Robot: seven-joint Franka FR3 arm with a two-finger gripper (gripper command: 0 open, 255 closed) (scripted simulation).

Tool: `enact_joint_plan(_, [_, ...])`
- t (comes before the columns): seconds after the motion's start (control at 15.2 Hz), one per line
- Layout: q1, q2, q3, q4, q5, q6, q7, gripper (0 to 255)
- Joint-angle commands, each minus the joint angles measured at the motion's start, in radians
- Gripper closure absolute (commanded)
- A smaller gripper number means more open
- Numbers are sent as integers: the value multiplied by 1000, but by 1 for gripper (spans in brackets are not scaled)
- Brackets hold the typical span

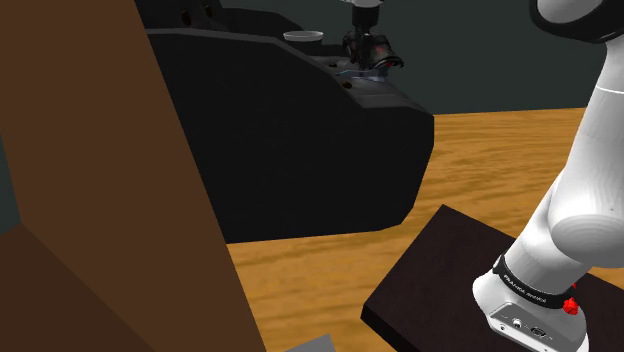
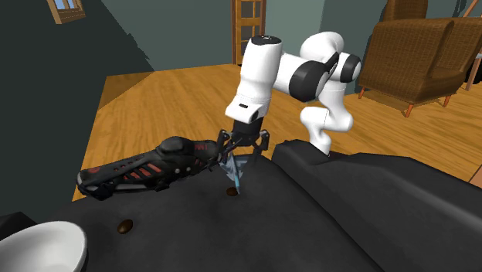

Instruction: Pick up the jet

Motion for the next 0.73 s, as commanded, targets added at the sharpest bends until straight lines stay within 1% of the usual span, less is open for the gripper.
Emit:
enact_joint_plan(0.0, [-1,6,1,-16,1,24,-3,0])
enact_joint_plan(0.26, [2,-2,1,-88,-3,88,4,0])
enact_joint_plan(0.4, [2,-2,1,-88,-3,88,4,0])
enact_joint_plan(0.46, [2,-2,1,-89,-3,88,4,255])
enact_joint_plan(0.66, [2,-2,1,-89,-3,88,4,255])
